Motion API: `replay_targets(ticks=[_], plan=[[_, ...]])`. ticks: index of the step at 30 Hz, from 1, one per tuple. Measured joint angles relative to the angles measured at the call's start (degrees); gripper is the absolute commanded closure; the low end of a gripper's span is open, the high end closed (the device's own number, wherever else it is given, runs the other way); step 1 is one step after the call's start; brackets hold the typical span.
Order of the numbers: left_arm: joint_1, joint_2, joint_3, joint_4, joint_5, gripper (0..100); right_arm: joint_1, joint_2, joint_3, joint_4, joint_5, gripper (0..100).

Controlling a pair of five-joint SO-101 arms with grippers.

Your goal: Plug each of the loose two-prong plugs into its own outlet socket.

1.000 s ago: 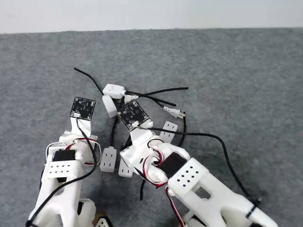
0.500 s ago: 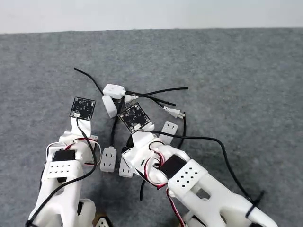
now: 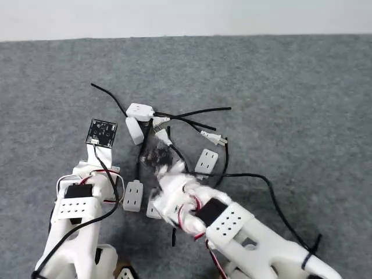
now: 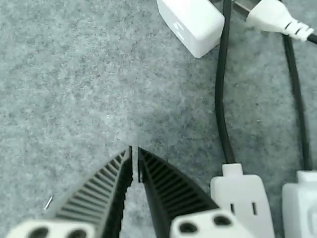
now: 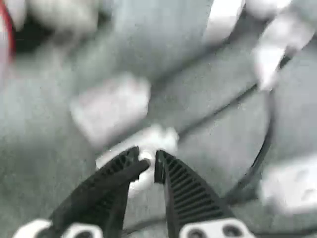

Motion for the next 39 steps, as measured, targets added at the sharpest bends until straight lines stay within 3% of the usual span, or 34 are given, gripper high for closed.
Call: replay_targets(ticks=[12, 17, 20, 25, 32, 39], plan=[[0.0, 0.0, 0.0, 0.0, 0.0, 99, -0.1, -4.3, 3.2, 0.4, 2.2, 98.1], [0.0, 0.0, 0.0, 0.0, 0.0, 99, -1.8, -4.3, 3.3, -0.4, 1.9, 84.0], [-0.3, 0.0, 0.0, 0.0, 0.0, 99, -4.0, -4.2, 3.4, -2.0, -3.1, 78.9], [-6.9, 0.0, -1.2, -1.7, 2.5, 99, -6.0, -2.5, 2.4, -3.0, -13.7, 78.6], [-14.9, 0.0, -4.6, -2.0, 10.4, 99, -6.7, 15.6, -8.4, -3.1, -23.9, 78.3], [-14.9, 0.0, -4.7, -2.0, 10.8, 99, -8.4, 31.0, -24.9, 9.7, -33.0, 66.4]])
